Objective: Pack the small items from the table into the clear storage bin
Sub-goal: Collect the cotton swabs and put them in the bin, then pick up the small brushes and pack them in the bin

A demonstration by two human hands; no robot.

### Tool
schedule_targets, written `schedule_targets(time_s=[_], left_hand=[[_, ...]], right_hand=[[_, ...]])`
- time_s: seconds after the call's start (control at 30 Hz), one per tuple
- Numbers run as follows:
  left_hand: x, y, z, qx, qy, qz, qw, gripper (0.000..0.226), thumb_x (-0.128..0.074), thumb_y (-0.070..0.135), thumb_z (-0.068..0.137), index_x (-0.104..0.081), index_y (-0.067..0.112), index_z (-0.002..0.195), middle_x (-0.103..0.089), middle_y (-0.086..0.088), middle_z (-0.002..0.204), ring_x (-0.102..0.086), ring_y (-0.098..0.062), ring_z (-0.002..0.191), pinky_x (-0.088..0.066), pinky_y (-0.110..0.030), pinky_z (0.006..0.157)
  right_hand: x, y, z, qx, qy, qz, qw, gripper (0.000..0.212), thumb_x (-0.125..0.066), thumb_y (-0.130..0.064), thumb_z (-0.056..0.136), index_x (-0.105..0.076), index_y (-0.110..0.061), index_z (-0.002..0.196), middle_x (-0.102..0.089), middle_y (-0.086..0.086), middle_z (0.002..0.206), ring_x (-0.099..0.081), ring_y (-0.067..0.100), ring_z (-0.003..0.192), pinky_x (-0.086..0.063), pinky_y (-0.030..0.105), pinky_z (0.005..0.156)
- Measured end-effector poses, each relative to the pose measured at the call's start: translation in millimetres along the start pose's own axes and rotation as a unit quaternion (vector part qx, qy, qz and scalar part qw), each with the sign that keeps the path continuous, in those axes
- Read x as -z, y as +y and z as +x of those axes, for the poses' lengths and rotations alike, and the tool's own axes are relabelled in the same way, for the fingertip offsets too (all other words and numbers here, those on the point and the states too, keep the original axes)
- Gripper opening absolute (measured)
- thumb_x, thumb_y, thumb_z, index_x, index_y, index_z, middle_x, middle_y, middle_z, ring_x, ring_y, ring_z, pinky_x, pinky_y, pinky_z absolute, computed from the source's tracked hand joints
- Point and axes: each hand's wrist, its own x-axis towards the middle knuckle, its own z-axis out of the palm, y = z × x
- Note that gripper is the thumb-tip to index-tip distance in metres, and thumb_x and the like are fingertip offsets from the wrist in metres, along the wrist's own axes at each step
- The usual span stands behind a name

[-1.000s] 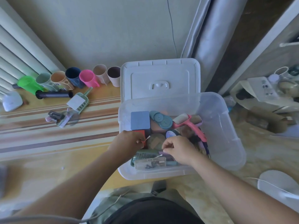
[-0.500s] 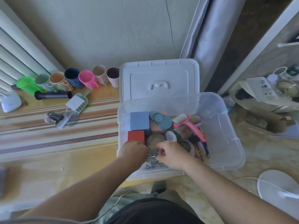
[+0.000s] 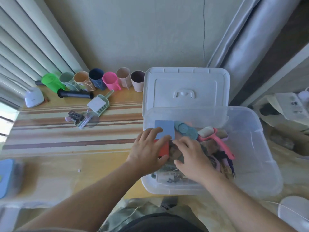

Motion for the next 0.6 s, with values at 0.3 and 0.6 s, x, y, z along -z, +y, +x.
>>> schedule_targets(time_s=[0.3, 0.6], left_hand=[[32.0, -203.0, -35.2, 0.256, 0.042, -0.03, 0.965, 0.068, -0.069, 0.049, 0.078, -0.046, 0.04, 0.141, -0.04, -0.002, 0.147, -0.037, -0.032, 0.136, -0.047, -0.055, 0.103], [9.5, -424.1, -79.2, 0.393, -0.106, -0.017, 0.913, 0.076, -0.069, 0.029, 0.083, -0.03, 0.04, 0.148, -0.016, -0.007, 0.16, -0.024, -0.038, 0.145, -0.04, -0.054, 0.111]], right_hand=[[-3.2, -111.0, 97.5, 0.096, 0.098, -0.001, 0.991, 0.055, -0.084, -0.019, 0.079, -0.066, -0.022, 0.131, -0.051, -0.001, 0.131, -0.049, 0.029, 0.122, -0.051, 0.043, 0.092], [-98.6, -264.4, 260.0, 0.109, -0.051, -0.085, 0.989, 0.057, -0.068, -0.04, 0.092, -0.048, -0.032, 0.145, -0.044, -0.002, 0.143, -0.042, 0.03, 0.128, -0.048, 0.049, 0.103]])
